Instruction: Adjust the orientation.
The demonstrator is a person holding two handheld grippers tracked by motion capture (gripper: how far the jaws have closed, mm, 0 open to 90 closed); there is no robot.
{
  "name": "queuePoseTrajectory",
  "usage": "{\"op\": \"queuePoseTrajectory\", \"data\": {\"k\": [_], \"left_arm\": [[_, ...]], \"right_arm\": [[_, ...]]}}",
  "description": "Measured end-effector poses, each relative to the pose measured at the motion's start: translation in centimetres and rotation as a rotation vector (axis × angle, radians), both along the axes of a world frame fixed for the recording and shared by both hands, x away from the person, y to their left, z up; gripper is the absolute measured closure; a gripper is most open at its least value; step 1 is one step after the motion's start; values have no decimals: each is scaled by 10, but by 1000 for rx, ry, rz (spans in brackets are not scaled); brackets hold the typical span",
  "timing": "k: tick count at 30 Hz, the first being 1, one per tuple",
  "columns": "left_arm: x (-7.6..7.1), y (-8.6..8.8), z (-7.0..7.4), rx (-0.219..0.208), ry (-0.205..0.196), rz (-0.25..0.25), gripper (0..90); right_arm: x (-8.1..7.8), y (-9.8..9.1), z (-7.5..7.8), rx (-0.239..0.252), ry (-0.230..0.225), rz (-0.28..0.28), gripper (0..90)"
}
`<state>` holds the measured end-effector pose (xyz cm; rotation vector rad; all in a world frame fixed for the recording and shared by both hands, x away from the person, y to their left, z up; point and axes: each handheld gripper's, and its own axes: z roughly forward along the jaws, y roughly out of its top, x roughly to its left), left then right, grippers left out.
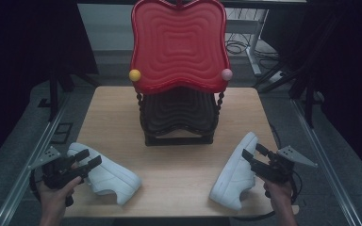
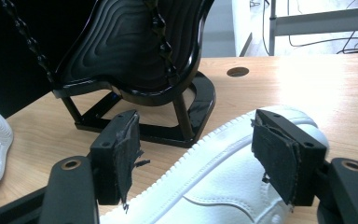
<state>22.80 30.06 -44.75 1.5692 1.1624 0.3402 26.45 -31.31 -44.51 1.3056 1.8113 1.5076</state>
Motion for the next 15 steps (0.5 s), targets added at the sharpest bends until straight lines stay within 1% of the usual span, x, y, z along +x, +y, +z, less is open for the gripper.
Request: {"op": "queuePoseTrajectory", "data": {"k": [4,6,8,9,10,11,12,13,14,15], "left_arm": [[1,-1,-1,3,1,6,351],[0,-2,-1,10,-5,15,411],[-3,-2,0,22,-9,17,521],[-3,-2,0,22,-9,17,595],[-4,-1,0,27,-6,11,595],[-5,0,1,30,-4,0,666],[-10,2,2,43,5,-13,783],[-10,2,2,43,5,-13,830],[-17,5,0,63,9,-8,870],[-17,5,0,63,9,-8,893]], "right_arm": [[0,-3,-2,6,0,-9,320],[0,-4,-3,10,7,-8,321],[0,-5,-3,14,9,-9,320],[0,-5,-3,14,9,-9,320],[0,-6,-3,15,7,-14,321],[0,-6,-3,17,6,-16,322],[0,-6,-3,19,10,-13,322],[0,-6,-3,19,10,-13,322],[1,-5,-4,16,8,-16,323],[1,-5,-4,16,8,-16,323]]}}
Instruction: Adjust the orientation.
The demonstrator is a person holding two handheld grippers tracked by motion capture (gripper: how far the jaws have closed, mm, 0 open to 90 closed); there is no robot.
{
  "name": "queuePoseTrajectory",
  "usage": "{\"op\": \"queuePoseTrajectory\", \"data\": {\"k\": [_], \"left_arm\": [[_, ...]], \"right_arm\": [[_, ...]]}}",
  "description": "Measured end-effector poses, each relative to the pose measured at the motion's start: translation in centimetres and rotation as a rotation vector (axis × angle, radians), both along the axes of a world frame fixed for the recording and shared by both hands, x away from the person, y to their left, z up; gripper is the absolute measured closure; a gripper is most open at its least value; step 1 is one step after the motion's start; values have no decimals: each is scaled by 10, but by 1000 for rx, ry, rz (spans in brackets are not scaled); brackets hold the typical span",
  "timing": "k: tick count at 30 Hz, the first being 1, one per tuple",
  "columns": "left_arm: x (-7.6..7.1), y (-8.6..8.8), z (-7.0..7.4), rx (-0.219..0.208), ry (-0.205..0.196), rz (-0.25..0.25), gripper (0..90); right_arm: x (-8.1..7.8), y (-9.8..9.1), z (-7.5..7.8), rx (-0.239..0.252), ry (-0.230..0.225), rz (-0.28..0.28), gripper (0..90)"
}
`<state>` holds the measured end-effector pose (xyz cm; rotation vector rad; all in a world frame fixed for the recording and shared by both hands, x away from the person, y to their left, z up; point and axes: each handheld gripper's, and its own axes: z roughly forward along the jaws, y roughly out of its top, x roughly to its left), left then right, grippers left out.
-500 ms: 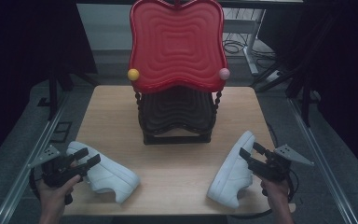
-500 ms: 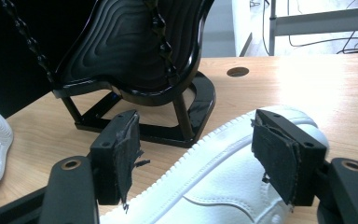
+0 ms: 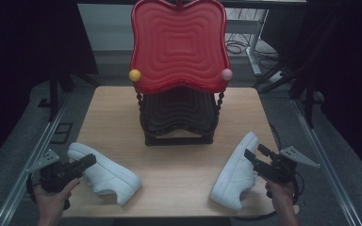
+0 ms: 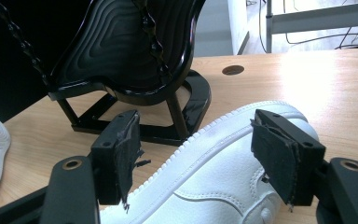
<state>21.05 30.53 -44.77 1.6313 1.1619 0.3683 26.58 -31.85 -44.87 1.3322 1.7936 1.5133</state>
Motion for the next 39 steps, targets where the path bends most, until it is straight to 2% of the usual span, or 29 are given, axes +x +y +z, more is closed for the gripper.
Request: {"op": "queuePoseTrajectory", "data": {"k": [1,2,3,4,5,6,7,8,10,11,14,15,20,22,23,25,28,29,30,32,33,34,35,36,37,38,39], "left_arm": [[-12,6,-7,16,23,11,896],[-12,6,-7,16,23,11,898],[-21,13,-15,25,46,28,899],[-21,13,-15,25,46,28,899],[-31,20,-23,36,69,51,899],[-31,20,-23,36,69,51,899],[-39,29,-31,40,87,78,899],[-39,29,-31,40,87,78,899],[-47,39,-42,19,114,112,900],[-47,39,-46,8,124,111,900],[-44,34,-51,19,135,102,900],[-39,28,-53,34,135,88,900],[-24,15,-51,44,131,61,900],[-15,8,-44,48,121,45,900],[-15,8,-44,48,121,45,900],[-4,0,-34,88,111,30,900],[4,-4,-29,86,109,25,900],[18,-9,-22,87,101,15,900],[18,-9,-22,87,101,15,900],[31,-15,-17,93,103,7,900],[51,-22,-13,89,108,-8,900],[51,-22,-13,89,108,-8,900],[77,-32,-13,96,140,-20,900],[77,-32,-13,96,140,-20,900],[86,-36,-16,111,159,-26,900],[96,-40,-20,95,140,-19,900],[107,-41,-21,58,173,-28,900]], "right_arm": [[1,2,-1,-4,5,5,323],[1,2,-1,-4,5,5,323],[3,4,-2,-12,9,10,323],[3,4,-2,-12,9,10,323],[5,6,-3,-14,14,12,323],[5,6,-3,-14,14,12,323],[6,7,-3,-20,12,12,323],[6,7,-3,-20,12,12,323],[7,9,-3,-23,15,16,323],[7,10,-3,-24,14,17,323],[7,10,-2,-20,13,15,323],[7,10,-2,-19,12,13,324],[7,9,-2,-18,13,10,324],[6,5,-3,-13,15,6,325],[6,4,-3,-10,16,-2,325],[5,2,-3,-9,16,-8,327],[4,0,-2,-5,10,-18,327],[3,-1,-2,-4,11,-18,327],[3,-1,-1,-3,10,-22,327],[3,-2,-1,-3,8,-23,327],[3,-3,0,-2,7,-22,328],[3,-3,0,-2,7,-22,328],[3,-3,0,0,5,-25,328],[3,-3,0,0,5,-25,328],[3,-3,0,0,4,-27,328],[3,-3,0,-1,3,-27,328],[3,-4,-1,-2,2,-25,328]]}}
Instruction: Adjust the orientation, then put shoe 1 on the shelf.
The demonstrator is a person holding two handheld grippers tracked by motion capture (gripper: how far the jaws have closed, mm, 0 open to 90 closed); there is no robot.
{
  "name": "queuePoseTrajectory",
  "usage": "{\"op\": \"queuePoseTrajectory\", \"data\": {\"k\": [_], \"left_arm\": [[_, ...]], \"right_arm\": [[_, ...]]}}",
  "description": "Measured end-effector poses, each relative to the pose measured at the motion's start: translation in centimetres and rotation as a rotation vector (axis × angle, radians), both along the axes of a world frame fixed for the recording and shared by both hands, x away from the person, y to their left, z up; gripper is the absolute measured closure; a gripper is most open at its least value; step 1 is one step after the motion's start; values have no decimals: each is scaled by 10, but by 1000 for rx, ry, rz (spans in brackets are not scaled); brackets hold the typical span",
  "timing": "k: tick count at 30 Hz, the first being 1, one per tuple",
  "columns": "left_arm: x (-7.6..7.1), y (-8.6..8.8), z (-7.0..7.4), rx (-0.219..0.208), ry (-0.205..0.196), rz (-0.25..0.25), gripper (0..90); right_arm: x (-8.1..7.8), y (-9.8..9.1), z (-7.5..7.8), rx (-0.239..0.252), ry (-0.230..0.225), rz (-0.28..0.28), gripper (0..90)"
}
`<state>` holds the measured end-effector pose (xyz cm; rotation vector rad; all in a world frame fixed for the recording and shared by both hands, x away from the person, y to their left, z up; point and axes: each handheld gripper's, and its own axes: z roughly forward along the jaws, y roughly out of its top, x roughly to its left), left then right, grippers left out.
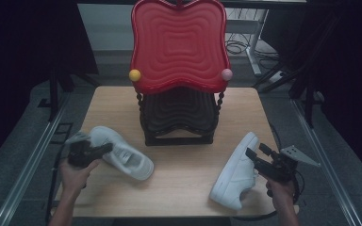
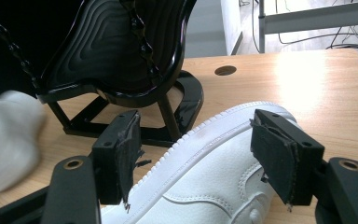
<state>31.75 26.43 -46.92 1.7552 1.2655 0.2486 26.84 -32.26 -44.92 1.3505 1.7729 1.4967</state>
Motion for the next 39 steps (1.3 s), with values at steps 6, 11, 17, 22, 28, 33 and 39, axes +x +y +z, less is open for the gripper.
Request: {"op": "queuePoseTrajectory", "data": {"k": [6,11,17,22,28,33,39], "left_arm": [[13,-8,8,11,-10,-6,900],[2,-10,16,13,-37,-18,899],[-16,-22,16,5,-49,-53,899],[-23,-32,10,-6,-49,-72,899],[-31,-48,4,13,-37,-104,899],[-33,-67,-7,74,-14,-123,898],[-29,-75,-17,168,21,-106,899]], "right_arm": [[-1,-5,-2,6,5,-16,329],[-3,-8,-2,8,5,-22,329],[-3,-6,-2,4,8,-21,331],[-3,-4,-4,-1,13,-17,332],[-1,-3,-5,-5,20,-16,331],[1,1,-7,-8,29,-9,331],[2,2,-7,-17,30,3,331]]}}
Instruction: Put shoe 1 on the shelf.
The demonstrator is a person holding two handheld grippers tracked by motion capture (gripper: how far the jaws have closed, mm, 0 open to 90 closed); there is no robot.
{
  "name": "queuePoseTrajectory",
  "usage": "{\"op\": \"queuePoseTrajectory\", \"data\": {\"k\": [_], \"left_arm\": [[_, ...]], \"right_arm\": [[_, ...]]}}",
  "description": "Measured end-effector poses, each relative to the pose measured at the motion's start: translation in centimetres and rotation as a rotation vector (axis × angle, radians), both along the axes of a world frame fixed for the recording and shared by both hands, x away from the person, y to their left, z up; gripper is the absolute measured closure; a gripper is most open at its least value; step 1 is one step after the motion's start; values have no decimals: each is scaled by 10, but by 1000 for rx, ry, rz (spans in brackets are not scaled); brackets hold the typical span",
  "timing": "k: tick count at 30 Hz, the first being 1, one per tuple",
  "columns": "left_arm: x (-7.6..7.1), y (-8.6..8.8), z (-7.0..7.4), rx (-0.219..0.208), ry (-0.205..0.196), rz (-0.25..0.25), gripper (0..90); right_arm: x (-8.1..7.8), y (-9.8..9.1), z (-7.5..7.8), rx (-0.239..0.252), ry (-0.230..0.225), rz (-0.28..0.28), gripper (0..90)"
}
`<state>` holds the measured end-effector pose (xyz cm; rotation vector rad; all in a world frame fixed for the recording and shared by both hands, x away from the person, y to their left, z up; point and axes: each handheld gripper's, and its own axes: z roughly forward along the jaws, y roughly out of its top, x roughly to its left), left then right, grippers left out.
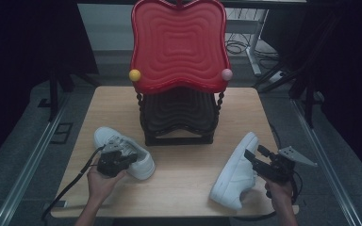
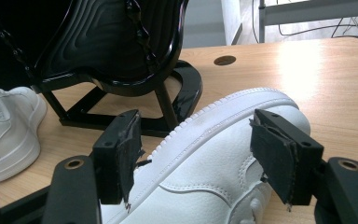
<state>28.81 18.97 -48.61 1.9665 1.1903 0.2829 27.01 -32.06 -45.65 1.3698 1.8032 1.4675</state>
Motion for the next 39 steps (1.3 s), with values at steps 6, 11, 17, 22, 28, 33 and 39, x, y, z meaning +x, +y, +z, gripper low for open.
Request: {"op": "queuePoseTrajectory", "data": {"k": [6,11,17,22,28,33,39], "left_arm": [[-1,4,1,15,26,-13,900],[-12,17,2,46,31,8,900],[-39,52,2,76,70,16,899],[-49,76,0,41,101,8,899],[-55,113,2,68,133,38,899],[-51,134,4,18,151,56,899],[-53,134,8,11,145,28,813]], "right_arm": [[0,0,-1,3,6,-5,332],[-2,-2,0,0,4,-4,332],[-5,-6,2,2,-5,-18,332],[-6,-8,3,1,-11,-24,333],[-6,-7,2,0,-3,-24,333],[-5,-7,1,3,-1,-26,334],[-5,-6,1,-1,-2,-23,335]]}}
